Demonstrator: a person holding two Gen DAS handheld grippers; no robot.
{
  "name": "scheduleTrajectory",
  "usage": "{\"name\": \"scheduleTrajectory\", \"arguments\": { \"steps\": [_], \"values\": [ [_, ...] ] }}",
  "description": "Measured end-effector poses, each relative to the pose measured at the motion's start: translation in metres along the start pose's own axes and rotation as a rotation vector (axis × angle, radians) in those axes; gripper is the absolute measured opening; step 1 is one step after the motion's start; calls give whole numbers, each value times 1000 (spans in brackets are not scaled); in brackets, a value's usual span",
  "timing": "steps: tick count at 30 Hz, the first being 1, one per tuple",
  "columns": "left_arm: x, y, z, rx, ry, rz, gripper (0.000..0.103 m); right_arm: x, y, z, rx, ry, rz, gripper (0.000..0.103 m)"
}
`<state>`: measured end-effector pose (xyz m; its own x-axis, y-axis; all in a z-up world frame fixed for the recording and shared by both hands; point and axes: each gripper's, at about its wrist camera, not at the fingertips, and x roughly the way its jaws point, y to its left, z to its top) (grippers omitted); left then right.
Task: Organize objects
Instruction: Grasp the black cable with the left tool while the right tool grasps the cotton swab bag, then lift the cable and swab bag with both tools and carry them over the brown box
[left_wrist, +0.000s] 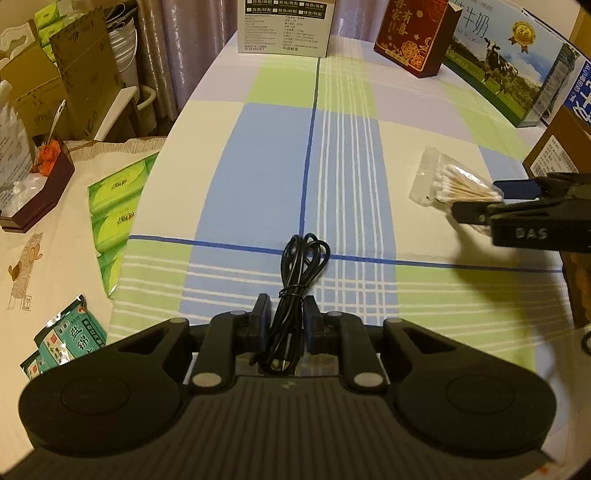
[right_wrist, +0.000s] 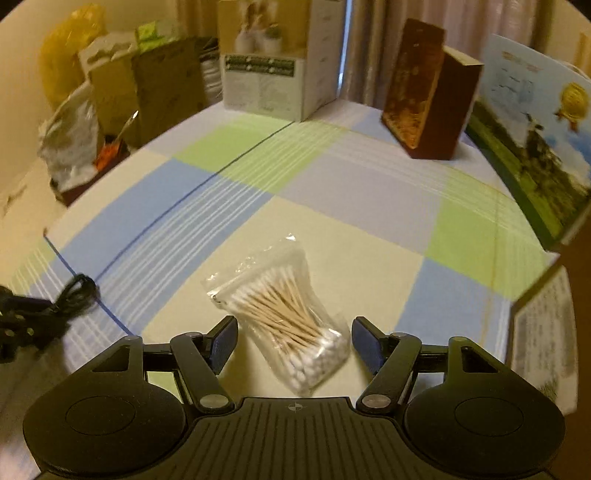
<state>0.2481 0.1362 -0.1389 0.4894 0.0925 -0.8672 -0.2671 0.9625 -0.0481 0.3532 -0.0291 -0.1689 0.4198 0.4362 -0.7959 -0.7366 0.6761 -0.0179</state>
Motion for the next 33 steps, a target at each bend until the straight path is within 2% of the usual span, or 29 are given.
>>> {"name": "scheduleTrajectory", "arguments": {
  "steps": [1,4,7,12,17,30,33],
  "values": [
    [0,-1,0,0,2,1,15,2,2,-1,-7,9,0,61],
    [1,-3,1,6,6,6,15,-2,2,-7,16,-2,35,34],
    [0,-7,0,29,14,12,14,-11,6,-15,34,13,36,27],
    [-5,-15,-6,43,41,-19,13,-38,12,-44,111,51,87,26],
    [-18,-34,-28,68,68,-63,12,-76,20,-88,170,94,112,26],
    [-65,-96,-104,189,163,-218,12,-159,8,-173,304,179,52,26],
    [-73,-105,-117,210,171,-230,13,-170,4,-185,330,180,52,27]
  ]
}}
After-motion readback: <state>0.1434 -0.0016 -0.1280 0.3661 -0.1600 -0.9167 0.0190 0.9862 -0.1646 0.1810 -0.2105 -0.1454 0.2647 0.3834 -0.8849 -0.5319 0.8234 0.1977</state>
